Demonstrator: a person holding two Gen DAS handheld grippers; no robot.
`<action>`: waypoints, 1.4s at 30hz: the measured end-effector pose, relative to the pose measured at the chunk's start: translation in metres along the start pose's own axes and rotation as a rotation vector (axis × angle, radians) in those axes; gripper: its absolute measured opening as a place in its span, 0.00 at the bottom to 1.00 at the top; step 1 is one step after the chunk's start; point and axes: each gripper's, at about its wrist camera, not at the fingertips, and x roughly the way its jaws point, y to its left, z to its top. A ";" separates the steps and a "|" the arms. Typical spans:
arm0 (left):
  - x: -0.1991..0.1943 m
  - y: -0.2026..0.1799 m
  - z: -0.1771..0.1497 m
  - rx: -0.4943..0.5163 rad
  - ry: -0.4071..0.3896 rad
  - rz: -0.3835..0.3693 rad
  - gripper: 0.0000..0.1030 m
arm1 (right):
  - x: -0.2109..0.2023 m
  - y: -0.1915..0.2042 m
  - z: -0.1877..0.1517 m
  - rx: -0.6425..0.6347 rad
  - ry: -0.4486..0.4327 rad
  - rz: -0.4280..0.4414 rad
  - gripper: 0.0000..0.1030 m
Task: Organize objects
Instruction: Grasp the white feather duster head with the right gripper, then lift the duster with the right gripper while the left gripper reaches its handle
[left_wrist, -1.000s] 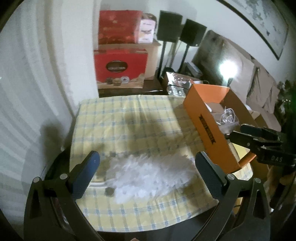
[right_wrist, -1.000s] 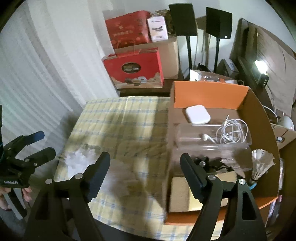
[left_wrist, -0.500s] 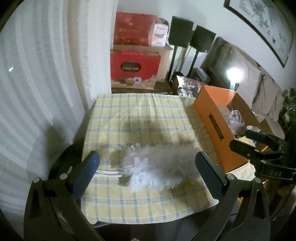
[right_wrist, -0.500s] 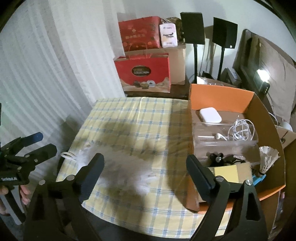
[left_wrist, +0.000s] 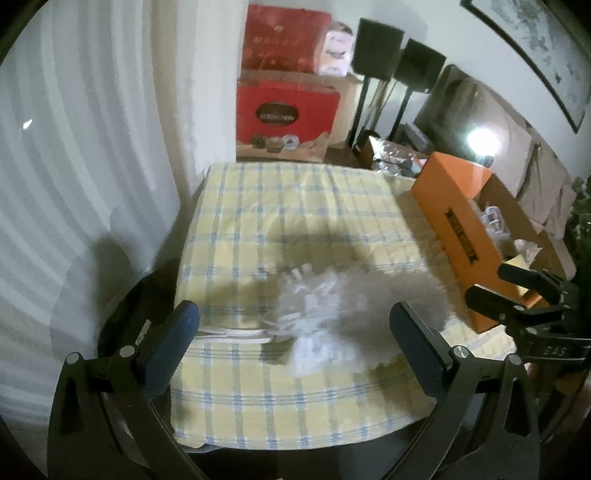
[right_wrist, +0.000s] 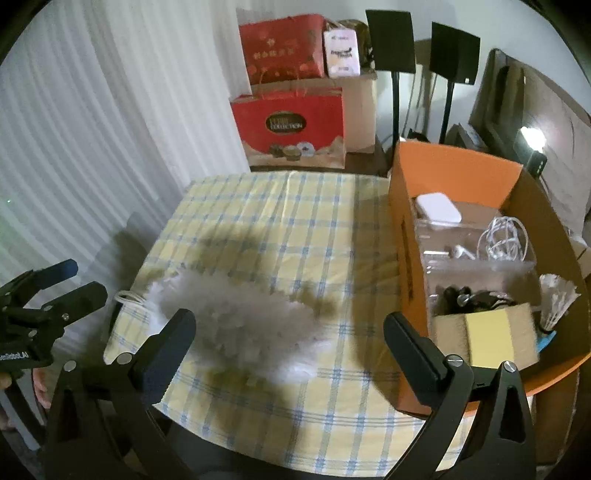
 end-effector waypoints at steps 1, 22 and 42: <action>0.007 0.006 -0.001 -0.007 0.008 0.006 1.00 | 0.004 0.000 -0.001 -0.002 0.007 0.001 1.00; 0.075 0.003 -0.023 0.010 0.085 -0.147 0.42 | 0.077 -0.001 -0.025 0.031 0.073 0.072 0.58; 0.023 -0.039 0.031 0.024 -0.027 -0.208 0.00 | 0.017 -0.008 0.001 0.033 -0.016 0.189 0.08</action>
